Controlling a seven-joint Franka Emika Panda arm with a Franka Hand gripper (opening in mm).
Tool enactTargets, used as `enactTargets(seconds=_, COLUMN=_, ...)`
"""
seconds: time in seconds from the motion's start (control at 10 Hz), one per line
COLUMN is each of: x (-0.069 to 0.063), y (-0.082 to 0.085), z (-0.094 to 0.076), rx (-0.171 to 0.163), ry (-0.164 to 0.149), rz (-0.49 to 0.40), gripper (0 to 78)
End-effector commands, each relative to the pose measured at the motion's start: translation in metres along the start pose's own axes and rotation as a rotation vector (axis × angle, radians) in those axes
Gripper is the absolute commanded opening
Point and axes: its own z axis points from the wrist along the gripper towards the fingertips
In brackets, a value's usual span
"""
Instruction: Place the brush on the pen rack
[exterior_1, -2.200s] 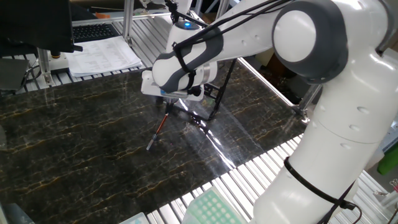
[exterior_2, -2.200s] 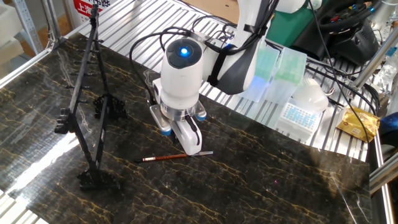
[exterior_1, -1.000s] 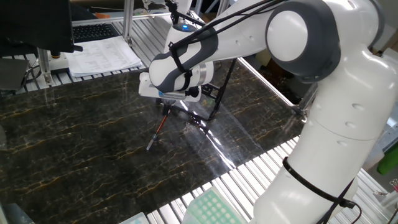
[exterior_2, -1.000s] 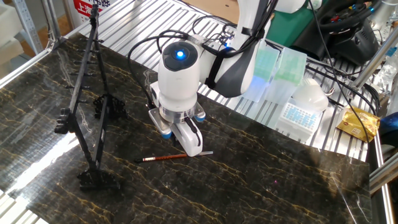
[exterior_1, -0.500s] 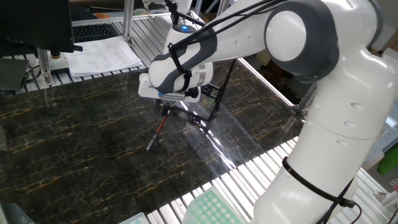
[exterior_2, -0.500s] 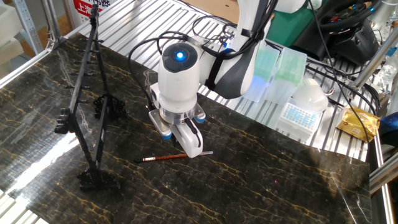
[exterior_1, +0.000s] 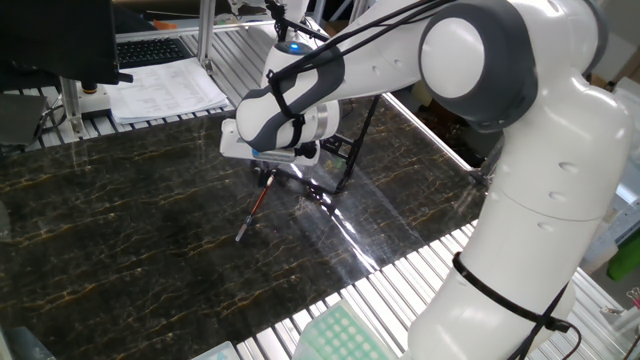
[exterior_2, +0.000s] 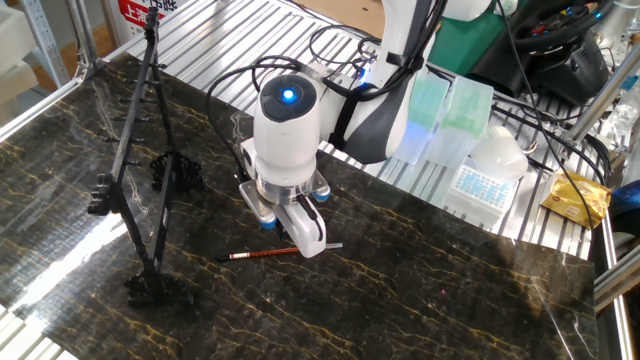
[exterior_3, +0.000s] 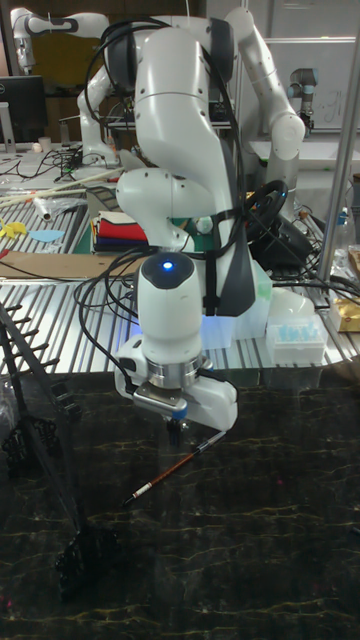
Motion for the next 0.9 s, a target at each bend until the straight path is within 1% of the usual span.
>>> enactTargets(seconds=0.1, x=-0.0010, y=0.0012, z=-0.0003, rx=-0.003, ry=-0.003, rz=-0.007, gripper=0.0)
enactTargets(seconds=0.3, x=-0.0009, y=0.0012, z=-0.0004, rx=-0.002, ry=-0.003, rz=-0.017, gripper=0.0)
enactTargets(seconds=0.5, x=-0.0004, y=0.0016, z=-0.0009, rx=-0.002, ry=-0.013, rz=-0.020, gripper=0.0)
enactTargets(seconds=0.7, x=-0.0005, y=0.0016, z=-0.0009, rx=0.000, ry=-0.006, rz=-0.021, gripper=0.0)
enactTargets(seconds=0.8, x=-0.0003, y=0.0015, z=-0.0008, rx=0.001, ry=0.007, rz=-0.035, gripper=0.0)
enactTargets(seconds=0.9, x=-0.0003, y=0.0015, z=-0.0008, rx=0.002, ry=0.006, rz=-0.044, gripper=0.0)
